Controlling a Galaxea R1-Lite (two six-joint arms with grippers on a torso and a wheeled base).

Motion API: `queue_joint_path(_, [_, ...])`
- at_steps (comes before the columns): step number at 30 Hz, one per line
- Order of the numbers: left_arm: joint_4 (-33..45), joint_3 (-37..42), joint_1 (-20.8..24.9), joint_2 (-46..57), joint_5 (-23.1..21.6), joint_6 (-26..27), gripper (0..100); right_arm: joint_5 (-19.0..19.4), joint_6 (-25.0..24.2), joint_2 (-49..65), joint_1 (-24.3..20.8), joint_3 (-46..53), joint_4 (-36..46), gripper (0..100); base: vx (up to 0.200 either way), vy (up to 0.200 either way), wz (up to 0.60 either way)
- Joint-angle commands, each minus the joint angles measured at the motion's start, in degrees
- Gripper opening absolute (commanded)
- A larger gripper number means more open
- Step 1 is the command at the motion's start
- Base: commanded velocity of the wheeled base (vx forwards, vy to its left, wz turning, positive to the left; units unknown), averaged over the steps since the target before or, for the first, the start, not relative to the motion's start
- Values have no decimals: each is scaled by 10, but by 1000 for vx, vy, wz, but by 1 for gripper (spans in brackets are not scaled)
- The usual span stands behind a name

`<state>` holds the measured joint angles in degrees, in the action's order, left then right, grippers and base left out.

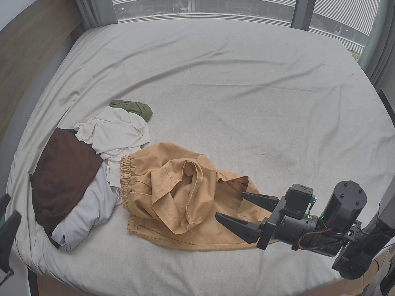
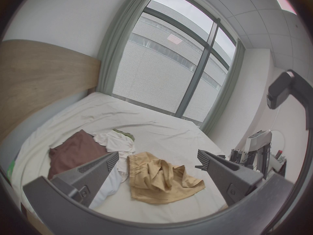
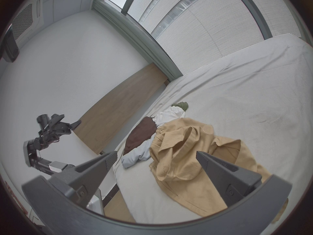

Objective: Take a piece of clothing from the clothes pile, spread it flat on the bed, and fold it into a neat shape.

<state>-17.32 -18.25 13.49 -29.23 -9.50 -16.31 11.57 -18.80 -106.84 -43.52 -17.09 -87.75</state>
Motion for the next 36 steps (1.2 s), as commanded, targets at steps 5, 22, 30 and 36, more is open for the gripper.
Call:
queue_joint_path(5, [-143,-66,-8,-316,-92,-16,100,64,-1,14,35,3,-3,100,0,0,0])
queue_joint_path(22, [-322,-17,-117,-565,-181,-4,100,64,-2,-50,27,-74,64,100,0,0,0])
queue_joint_path(30, [-386,5,-116,-652,-191,-4,100,64,-4,-50,29,-79,60,100,0,0,0])
queue_joint_path(36, [-421,-1,-113,-711,-192,-9,100,67,-5,-54,33,-67,39,100,0,0,0])
